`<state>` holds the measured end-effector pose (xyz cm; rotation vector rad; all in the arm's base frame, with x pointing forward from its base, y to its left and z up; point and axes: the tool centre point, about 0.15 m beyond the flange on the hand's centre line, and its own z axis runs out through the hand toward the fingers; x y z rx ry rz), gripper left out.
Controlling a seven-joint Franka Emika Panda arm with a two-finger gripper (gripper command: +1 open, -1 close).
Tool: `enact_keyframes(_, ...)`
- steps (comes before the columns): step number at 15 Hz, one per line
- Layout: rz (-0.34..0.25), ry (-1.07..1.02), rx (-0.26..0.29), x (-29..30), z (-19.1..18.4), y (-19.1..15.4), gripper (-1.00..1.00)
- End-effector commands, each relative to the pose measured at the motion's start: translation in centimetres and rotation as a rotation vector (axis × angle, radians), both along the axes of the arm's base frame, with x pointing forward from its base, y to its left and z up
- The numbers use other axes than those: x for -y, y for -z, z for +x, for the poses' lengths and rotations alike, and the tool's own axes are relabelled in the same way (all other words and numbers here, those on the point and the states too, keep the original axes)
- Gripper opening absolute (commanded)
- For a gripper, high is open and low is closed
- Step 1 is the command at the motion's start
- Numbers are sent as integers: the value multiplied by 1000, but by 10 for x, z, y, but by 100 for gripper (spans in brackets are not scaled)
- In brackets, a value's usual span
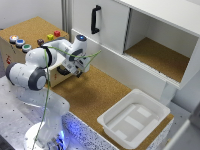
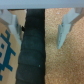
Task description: Grasp the handle of the drawer and close it
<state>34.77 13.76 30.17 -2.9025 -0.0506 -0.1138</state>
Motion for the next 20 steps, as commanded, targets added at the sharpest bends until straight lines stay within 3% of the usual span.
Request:
enact_keyframes(1,27,-65,-43,-17,18,2,-100)
enact_keyframes(5,-11,-122,-36,-38,12,2,-100)
enact_keyframes(9,-12,-172,-53,-70,7,12,-100)
enact_keyframes(20,76,-361,-120,-183,-8,24,-100)
